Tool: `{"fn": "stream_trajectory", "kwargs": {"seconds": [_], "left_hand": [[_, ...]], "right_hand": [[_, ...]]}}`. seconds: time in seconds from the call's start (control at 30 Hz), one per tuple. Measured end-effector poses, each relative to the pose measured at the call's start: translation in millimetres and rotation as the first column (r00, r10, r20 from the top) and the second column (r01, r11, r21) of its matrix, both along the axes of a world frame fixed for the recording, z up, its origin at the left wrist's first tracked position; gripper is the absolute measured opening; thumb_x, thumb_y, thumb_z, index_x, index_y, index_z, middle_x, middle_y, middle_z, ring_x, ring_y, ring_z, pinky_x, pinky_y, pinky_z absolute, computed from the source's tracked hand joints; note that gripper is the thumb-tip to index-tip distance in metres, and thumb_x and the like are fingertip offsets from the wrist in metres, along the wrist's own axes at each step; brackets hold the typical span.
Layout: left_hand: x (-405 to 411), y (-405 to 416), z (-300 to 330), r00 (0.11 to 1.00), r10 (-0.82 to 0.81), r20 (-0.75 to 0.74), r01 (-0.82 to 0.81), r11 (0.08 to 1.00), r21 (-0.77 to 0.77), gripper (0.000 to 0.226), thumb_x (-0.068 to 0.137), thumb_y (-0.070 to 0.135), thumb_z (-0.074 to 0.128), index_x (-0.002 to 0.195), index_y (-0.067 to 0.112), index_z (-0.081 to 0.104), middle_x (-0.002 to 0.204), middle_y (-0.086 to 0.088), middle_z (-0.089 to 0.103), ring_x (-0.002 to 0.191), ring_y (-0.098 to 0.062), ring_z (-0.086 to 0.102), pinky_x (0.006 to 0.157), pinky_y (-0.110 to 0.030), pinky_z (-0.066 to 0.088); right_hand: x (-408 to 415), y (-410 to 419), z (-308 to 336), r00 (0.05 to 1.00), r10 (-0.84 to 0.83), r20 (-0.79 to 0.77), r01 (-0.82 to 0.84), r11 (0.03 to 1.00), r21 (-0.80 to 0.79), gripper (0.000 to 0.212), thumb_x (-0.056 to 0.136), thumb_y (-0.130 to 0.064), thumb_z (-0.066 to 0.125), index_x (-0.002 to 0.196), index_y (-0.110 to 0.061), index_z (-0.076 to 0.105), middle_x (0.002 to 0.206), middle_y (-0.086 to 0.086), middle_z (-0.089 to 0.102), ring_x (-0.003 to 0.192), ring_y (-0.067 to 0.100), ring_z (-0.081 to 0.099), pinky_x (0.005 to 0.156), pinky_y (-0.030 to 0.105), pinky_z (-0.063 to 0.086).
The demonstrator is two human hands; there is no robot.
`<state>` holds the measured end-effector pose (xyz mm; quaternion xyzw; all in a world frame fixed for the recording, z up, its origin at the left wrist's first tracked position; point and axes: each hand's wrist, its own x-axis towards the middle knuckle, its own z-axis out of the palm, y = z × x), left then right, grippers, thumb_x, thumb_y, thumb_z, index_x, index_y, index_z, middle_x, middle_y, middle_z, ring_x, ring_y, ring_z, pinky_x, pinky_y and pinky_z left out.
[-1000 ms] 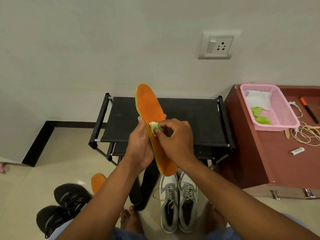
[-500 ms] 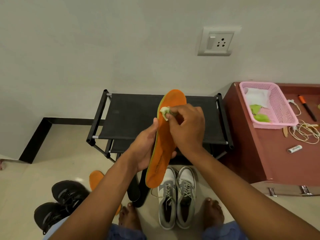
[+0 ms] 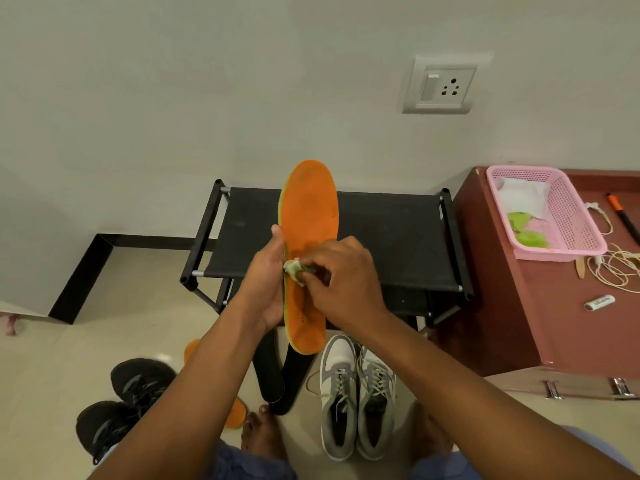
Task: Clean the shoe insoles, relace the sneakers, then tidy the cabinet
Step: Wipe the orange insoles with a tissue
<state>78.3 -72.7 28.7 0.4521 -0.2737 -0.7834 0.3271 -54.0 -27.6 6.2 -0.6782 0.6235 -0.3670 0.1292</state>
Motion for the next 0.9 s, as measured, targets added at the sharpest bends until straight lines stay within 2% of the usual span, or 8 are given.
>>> {"fn": "stream_trajectory", "kwargs": {"seconds": [0.07, 0.17, 0.3, 0.37, 0.5, 0.57, 0.73, 0.9], "left_hand": [[2, -1, 0, 0.999, 0.053, -0.001, -0.053, 0.999, -0.008, 0.073, 0.104, 0.066, 0.024, 0.139, 0.012, 0.057, 0.128, -0.016, 0.071, 0.118, -0.033, 0.069, 0.096, -0.048, 0.055], [0, 1, 1, 0.999, 0.047, -0.003, -0.047, 0.998, -0.033, 0.070, 0.104, 0.065, 0.022, 0.139, 0.014, 0.056, 0.126, -0.015, 0.072, 0.115, -0.032, 0.071, 0.091, -0.046, 0.058], [-8, 6, 2, 1.000, -0.027, 0.010, 0.027, 0.998, -0.060, 0.068, 0.104, 0.065, 0.022, 0.138, 0.019, 0.058, 0.128, -0.013, 0.071, 0.117, -0.032, 0.070, 0.093, -0.047, 0.057], [-11, 9, 2, 0.997, -0.068, 0.029, 0.071, 0.994, -0.085, 0.065, 0.104, 0.065, 0.022, 0.139, 0.023, 0.058, 0.129, -0.012, 0.071, 0.119, -0.032, 0.069, 0.094, -0.048, 0.057], [-13, 11, 3, 0.993, -0.103, 0.050, 0.108, 0.988, -0.109, 0.056, 0.104, 0.063, 0.022, 0.133, 0.031, 0.058, 0.119, -0.006, 0.076, 0.107, -0.027, 0.074, 0.076, -0.040, 0.063], [-12, 10, 3, 0.994, -0.095, 0.057, 0.101, 0.988, -0.113, 0.055, 0.104, 0.063, 0.023, 0.132, 0.032, 0.059, 0.119, -0.005, 0.076, 0.107, -0.026, 0.074, 0.076, -0.039, 0.064], [-4, 2, 1, 1.000, -0.013, 0.003, 0.013, 0.996, -0.092, 0.066, 0.104, 0.065, 0.021, 0.136, 0.022, 0.059, 0.128, -0.013, 0.072, 0.116, -0.032, 0.070, 0.093, -0.048, 0.058], [7, -8, -7, 0.989, 0.082, -0.122, -0.087, 0.996, -0.037, 0.079, 0.102, 0.071, 0.021, 0.150, 0.012, 0.042, 0.138, -0.022, 0.063, 0.129, -0.037, 0.061, 0.114, -0.054, 0.042]], "right_hand": [[3, 2, 0, 0.999, 0.031, -0.027, -0.031, 1.000, -0.002, 0.014, 0.087, -0.036, 0.076, 0.100, -0.029, 0.077, 0.098, -0.013, 0.072, 0.093, 0.010, 0.053, 0.078, 0.031, 0.039], [2, 2, 2, 0.996, -0.008, -0.088, 0.007, 1.000, -0.019, 0.014, 0.088, -0.039, 0.075, 0.099, -0.031, 0.076, 0.098, -0.014, 0.072, 0.094, 0.011, 0.055, 0.077, 0.030, 0.036], [-5, -1, 6, 0.978, -0.159, -0.133, 0.149, 0.985, -0.082, 0.011, 0.091, -0.042, 0.070, 0.094, -0.032, 0.073, 0.093, -0.014, 0.069, 0.091, 0.011, 0.054, 0.076, 0.032, 0.038], [-15, -5, 8, 0.952, -0.270, -0.142, 0.254, 0.960, -0.118, 0.011, 0.091, -0.041, 0.071, 0.093, -0.030, 0.072, 0.091, -0.013, 0.067, 0.089, 0.012, 0.053, 0.073, 0.032, 0.034], [-28, -9, 8, 0.909, -0.389, -0.148, 0.372, 0.919, -0.131, 0.012, 0.090, -0.038, 0.073, 0.097, -0.028, 0.072, 0.090, -0.010, 0.065, 0.089, 0.014, 0.053, 0.075, 0.031, 0.030], [-27, -8, 6, 0.923, -0.358, -0.141, 0.340, 0.930, -0.140, 0.012, 0.091, -0.036, 0.073, 0.097, -0.026, 0.073, 0.090, -0.009, 0.065, 0.089, 0.014, 0.053, 0.075, 0.030, 0.031], [-14, -6, 1, 0.987, -0.137, -0.079, 0.129, 0.987, -0.096, 0.011, 0.089, -0.036, 0.076, 0.095, -0.028, 0.075, 0.091, -0.010, 0.068, 0.088, 0.010, 0.050, 0.072, 0.029, 0.033], [1, 1, -1, 0.991, 0.134, 0.011, -0.134, 0.989, 0.055, 0.018, 0.087, -0.037, 0.078, 0.101, -0.026, 0.077, 0.100, -0.011, 0.073, 0.094, 0.011, 0.054, 0.083, 0.035, 0.048]]}}
